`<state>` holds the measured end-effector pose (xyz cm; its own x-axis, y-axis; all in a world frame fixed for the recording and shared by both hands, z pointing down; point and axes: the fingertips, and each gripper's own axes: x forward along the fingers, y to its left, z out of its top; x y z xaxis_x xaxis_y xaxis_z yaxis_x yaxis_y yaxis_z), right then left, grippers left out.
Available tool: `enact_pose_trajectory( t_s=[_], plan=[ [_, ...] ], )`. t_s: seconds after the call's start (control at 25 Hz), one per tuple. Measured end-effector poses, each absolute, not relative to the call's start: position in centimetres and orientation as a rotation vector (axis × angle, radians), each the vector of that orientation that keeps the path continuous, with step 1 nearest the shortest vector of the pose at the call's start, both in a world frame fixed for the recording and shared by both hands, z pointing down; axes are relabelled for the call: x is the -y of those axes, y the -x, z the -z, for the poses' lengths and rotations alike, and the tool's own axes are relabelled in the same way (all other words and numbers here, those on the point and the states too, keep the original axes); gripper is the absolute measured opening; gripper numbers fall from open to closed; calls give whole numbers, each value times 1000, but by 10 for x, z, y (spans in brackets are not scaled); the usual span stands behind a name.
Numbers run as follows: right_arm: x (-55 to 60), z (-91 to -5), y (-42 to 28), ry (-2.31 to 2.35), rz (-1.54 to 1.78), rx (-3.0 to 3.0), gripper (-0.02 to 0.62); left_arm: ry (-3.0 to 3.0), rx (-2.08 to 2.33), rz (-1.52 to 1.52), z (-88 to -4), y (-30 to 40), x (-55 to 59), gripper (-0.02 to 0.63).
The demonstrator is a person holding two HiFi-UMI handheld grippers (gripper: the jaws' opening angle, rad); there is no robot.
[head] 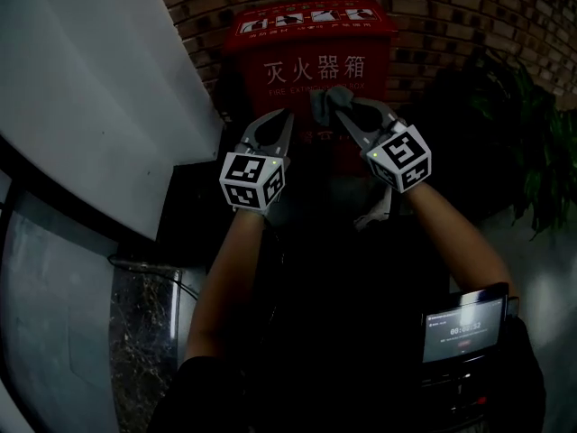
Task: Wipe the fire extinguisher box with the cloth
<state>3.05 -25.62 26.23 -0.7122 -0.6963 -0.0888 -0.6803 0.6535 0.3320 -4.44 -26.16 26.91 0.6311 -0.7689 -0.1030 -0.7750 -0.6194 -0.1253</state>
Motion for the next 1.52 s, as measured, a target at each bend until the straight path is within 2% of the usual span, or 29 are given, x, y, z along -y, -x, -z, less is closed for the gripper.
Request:
enact_pose_trajectory(
  t_s=[0.24, 0.64, 0.96, 1.2, 1.52],
  plan=[
    [256, -355, -23, -1089, 252, 2950, 34, 2785, -1250, -29, -346, 45, 266, 2],
    [272, -434, -20, -1134, 41, 2999, 34, 2874, -1241, -42, -425, 47, 287, 2],
    [269, -436, -12, -1095, 7, 3049, 34, 2890, -1225, -27, -438, 35, 289, 2],
    [253, -426, -8, -1080, 148, 3033, 34, 2912, -1215, -75, -434, 27, 279, 2],
    [244, -419, -7, -1147, 134, 3023, 34, 2930, -1203, -80, -430, 28, 263, 2]
  ],
)
